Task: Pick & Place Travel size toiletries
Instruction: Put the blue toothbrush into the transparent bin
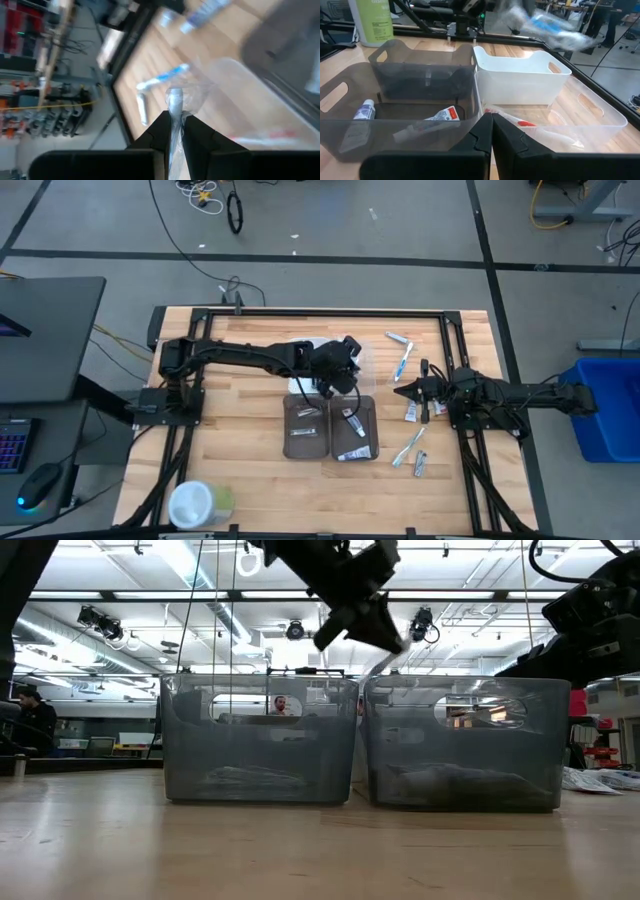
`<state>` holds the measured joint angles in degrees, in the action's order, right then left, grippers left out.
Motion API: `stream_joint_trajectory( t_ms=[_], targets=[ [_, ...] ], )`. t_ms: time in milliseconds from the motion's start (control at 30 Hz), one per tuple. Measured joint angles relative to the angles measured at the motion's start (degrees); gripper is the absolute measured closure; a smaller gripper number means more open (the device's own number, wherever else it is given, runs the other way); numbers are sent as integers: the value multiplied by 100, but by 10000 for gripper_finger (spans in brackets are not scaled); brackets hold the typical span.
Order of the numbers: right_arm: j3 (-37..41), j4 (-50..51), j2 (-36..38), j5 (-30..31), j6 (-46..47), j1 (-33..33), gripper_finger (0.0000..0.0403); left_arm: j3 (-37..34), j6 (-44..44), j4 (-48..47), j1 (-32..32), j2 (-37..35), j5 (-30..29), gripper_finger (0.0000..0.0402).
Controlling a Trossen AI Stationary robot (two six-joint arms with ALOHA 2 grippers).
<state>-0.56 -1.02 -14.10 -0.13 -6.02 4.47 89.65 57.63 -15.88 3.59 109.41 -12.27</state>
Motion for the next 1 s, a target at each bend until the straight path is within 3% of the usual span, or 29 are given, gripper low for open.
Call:
stream_joint_trajectory(
  t_ms=[433, 800, 1000],
  targets=[
    [1, -7, -23, 1, 0, -2, 390, 108, -899, 194, 87, 43, 379, 361],
    [-1, -7, -23, 1, 0, -2, 389, 92, -1219, 326, 309, 246, 857, 361],
    [0, -7, -46, 1, 0, 0, 389, 104, -1220, 430, 329, 423, 795, 361]
  ],
)
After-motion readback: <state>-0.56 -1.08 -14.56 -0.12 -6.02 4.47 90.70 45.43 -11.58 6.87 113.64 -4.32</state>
